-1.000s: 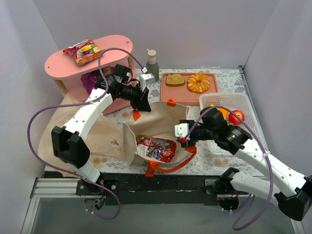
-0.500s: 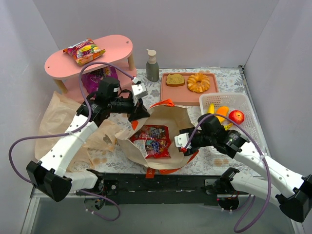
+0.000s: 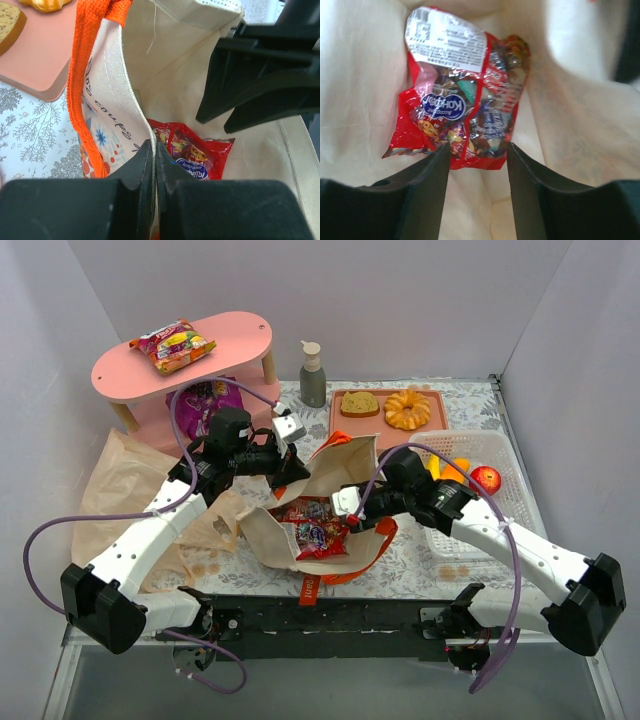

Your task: Untie the knot of the grocery bags and take out the mixed food

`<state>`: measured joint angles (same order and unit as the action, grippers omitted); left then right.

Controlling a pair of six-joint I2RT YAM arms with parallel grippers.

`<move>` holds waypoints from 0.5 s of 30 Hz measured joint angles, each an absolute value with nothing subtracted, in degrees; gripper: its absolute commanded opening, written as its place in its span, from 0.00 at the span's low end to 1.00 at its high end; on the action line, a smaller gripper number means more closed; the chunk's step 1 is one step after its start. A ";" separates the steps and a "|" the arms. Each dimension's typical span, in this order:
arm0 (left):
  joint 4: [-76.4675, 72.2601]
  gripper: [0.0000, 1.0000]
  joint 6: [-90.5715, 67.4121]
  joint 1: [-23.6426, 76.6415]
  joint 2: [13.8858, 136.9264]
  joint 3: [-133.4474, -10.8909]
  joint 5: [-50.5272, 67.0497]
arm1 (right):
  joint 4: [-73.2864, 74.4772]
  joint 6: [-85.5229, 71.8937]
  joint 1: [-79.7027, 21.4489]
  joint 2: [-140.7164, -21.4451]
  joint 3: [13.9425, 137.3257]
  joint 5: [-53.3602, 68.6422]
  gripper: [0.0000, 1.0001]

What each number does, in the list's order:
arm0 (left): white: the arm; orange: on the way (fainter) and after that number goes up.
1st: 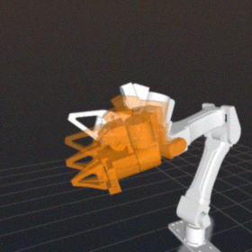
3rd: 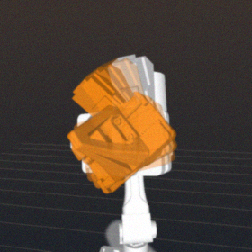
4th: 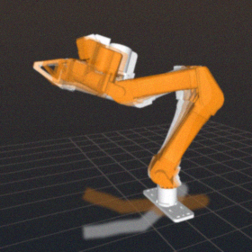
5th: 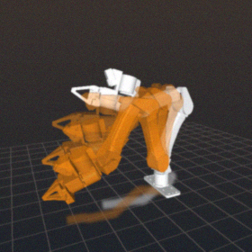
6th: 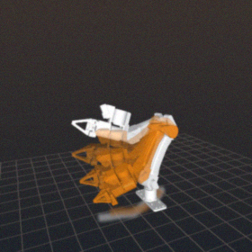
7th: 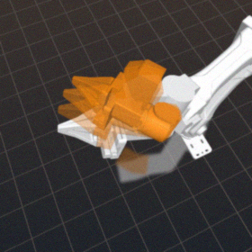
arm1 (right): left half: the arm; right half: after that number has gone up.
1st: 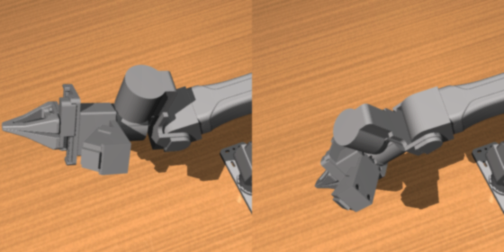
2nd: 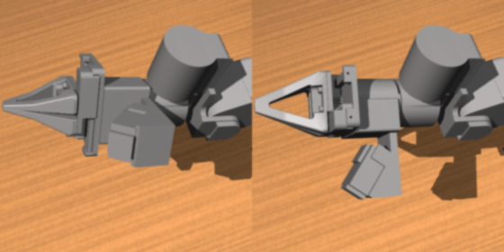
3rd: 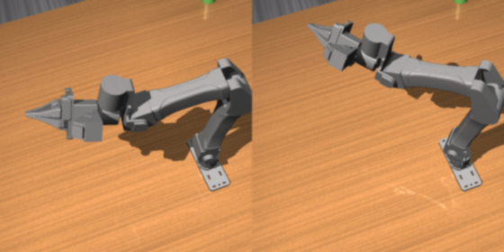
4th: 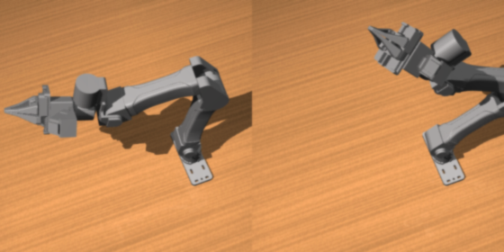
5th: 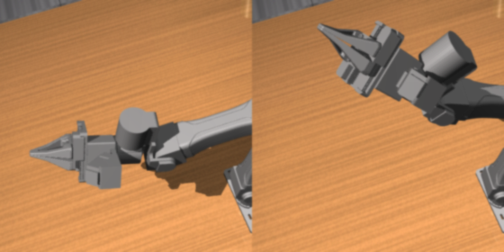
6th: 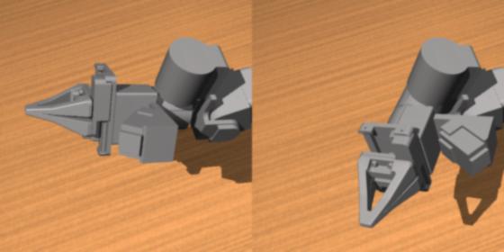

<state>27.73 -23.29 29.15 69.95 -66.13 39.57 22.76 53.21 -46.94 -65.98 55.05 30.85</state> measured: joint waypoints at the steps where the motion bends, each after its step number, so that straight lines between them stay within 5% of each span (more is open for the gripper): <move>1: 27.35 0.00 -23.68 29.15 69.95 -66.02 39.22 | 22.50 53.74 -46.96 -66.94 55.07 31.33 0.58; 7: 26.48 0.00 -24.93 29.15 69.95 -66.00 36.60 | 28.29 64.18 -46.87 -76.77 55.44 34.72 0.70; 15: 26.46 0.00 -25.26 29.19 69.95 -66.02 36.05 | 36.27 77.82 -46.24 -83.02 57.54 38.20 0.70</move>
<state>26.46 -25.26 29.19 69.95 -66.02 36.05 36.27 77.82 -46.24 -83.02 57.54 38.20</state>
